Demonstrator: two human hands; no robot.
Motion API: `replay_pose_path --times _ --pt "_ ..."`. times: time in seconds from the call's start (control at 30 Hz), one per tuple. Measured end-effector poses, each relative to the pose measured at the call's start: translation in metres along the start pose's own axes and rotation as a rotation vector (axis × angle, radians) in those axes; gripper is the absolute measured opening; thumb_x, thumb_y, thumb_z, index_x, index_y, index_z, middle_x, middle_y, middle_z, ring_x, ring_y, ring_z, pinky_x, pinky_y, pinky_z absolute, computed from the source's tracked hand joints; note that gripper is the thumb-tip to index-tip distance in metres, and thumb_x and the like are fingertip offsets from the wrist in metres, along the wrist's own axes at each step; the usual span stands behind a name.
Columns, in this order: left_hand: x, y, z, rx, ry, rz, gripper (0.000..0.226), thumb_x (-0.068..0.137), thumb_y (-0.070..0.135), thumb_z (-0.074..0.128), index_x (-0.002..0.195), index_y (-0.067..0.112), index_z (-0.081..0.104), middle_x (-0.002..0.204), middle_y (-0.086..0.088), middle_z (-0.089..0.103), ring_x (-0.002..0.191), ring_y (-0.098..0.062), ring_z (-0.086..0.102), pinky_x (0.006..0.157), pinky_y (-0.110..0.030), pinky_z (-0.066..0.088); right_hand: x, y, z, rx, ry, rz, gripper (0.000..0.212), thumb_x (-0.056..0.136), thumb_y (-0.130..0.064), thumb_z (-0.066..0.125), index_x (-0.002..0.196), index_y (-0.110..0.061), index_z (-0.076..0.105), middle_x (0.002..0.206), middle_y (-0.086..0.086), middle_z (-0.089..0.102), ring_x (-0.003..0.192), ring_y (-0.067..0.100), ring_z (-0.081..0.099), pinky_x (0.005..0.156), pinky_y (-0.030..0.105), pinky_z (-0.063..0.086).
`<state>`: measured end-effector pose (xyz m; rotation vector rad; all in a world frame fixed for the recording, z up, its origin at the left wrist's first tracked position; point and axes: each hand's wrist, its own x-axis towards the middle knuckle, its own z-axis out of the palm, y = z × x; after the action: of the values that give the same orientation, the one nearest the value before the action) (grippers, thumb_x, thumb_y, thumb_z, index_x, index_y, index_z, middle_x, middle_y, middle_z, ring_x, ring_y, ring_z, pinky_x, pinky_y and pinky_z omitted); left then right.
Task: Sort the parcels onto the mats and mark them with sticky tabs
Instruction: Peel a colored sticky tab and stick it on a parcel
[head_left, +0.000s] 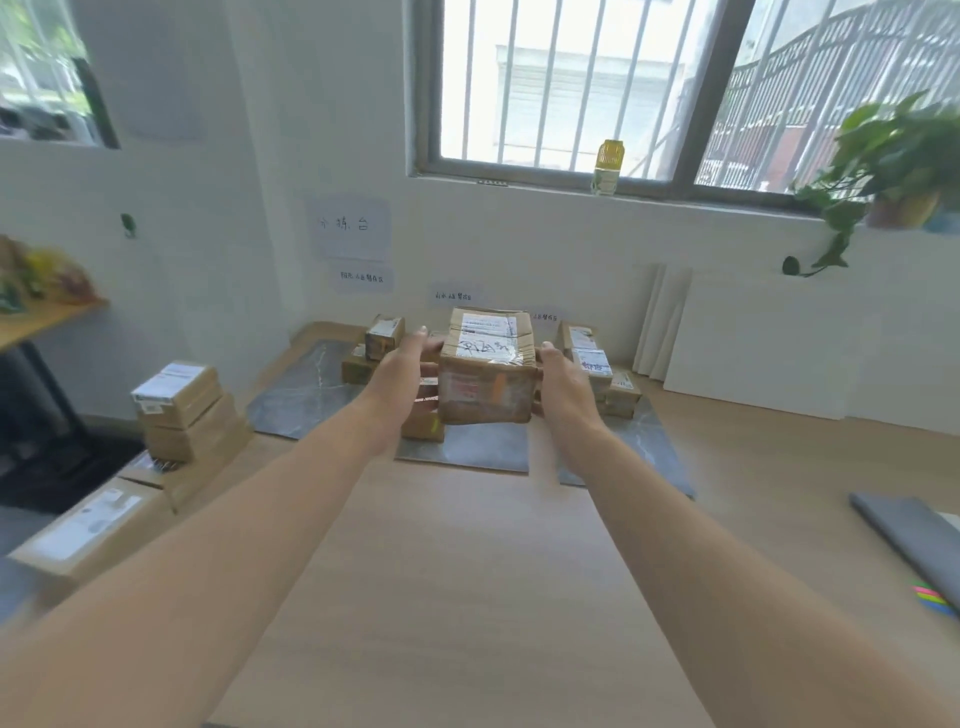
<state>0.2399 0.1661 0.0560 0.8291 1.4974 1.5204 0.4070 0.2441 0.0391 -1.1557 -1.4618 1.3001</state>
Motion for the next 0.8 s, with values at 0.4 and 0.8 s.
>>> replay_pose_path --times 0.4,0.8 --pt "0.06 -0.028 -0.084 0.068 0.097 -0.068 0.045 0.107 0.046 0.032 0.124 0.018 0.064 0.11 -0.008 0.07 0.097 -0.019 0.066 0.091 -0.038 0.051 0.046 0.037 0.103 0.029 -0.118 0.118 0.043 0.108 -0.04 0.036 0.107 -0.015 0.07 0.107 0.007 0.075 0.091 0.017 0.067 0.086 0.037 0.055" --pt "0.217 -0.077 -0.269 0.111 -0.061 -0.255 0.034 0.104 0.048 0.035 0.108 0.027 0.062 0.099 0.006 0.07 0.092 -0.011 0.063 0.077 -0.029 0.044 0.125 0.096 0.332 0.019 0.04 0.356 0.034 0.107 -0.045 0.032 0.116 -0.031 0.062 0.114 -0.005 0.07 0.105 0.015 0.064 0.086 0.034 0.05"
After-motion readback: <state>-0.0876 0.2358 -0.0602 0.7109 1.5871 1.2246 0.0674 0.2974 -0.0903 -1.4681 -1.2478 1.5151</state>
